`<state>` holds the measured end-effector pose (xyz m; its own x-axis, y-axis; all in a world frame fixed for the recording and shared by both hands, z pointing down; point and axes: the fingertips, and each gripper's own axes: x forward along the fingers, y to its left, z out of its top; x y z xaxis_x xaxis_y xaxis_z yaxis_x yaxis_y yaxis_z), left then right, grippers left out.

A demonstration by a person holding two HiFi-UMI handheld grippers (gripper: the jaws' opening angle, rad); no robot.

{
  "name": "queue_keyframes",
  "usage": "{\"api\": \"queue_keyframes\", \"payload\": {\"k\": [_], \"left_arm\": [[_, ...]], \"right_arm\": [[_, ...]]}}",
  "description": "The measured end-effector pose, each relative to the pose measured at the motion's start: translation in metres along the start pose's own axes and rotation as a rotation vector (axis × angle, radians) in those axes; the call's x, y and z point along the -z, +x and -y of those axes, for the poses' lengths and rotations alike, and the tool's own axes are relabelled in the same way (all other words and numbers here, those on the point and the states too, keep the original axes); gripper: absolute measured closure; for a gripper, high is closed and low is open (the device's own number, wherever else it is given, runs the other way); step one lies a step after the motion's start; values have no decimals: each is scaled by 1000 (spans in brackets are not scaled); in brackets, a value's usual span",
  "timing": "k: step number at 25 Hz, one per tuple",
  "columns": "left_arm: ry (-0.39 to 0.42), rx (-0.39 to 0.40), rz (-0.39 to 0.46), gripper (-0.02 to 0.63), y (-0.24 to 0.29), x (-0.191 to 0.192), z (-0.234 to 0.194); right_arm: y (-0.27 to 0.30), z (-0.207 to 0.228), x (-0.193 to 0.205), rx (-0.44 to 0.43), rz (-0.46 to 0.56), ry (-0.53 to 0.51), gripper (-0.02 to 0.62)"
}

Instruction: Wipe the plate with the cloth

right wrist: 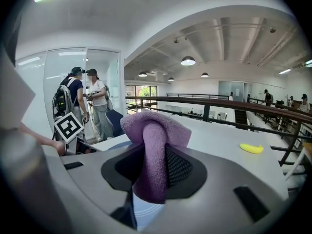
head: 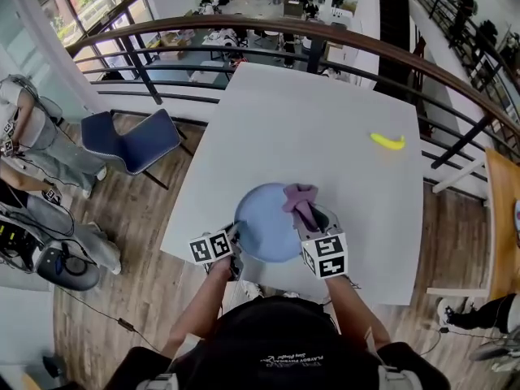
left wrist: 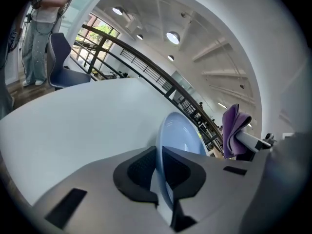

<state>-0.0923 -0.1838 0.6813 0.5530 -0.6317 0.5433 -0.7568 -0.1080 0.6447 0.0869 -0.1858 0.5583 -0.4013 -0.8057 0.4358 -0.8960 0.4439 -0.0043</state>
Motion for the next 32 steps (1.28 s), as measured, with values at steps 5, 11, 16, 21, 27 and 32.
{"api": "queue_keyframes", "payload": {"k": [5,11,16,21,27,32], "left_arm": [[-1,-19,-49,574,12,8,-14],[-62,-45,-81,574,29,25,-27],[-41,-80,-108,574,39,29,-36],[-23,-119,-125,575,44,33,-41],[24,-209,-132,575,43,35,-41],[57,-257,-120,556,44,37,-49]], "right_arm": [[4,1,8,8,-32,14,477],[4,2,21,5,-51,23,477],[8,4,25,5,-62,34,477],[10,4,29,7,-71,36,477],[7,4,24,-6,-63,32,477],[9,4,26,-8,-59,22,477]]}}
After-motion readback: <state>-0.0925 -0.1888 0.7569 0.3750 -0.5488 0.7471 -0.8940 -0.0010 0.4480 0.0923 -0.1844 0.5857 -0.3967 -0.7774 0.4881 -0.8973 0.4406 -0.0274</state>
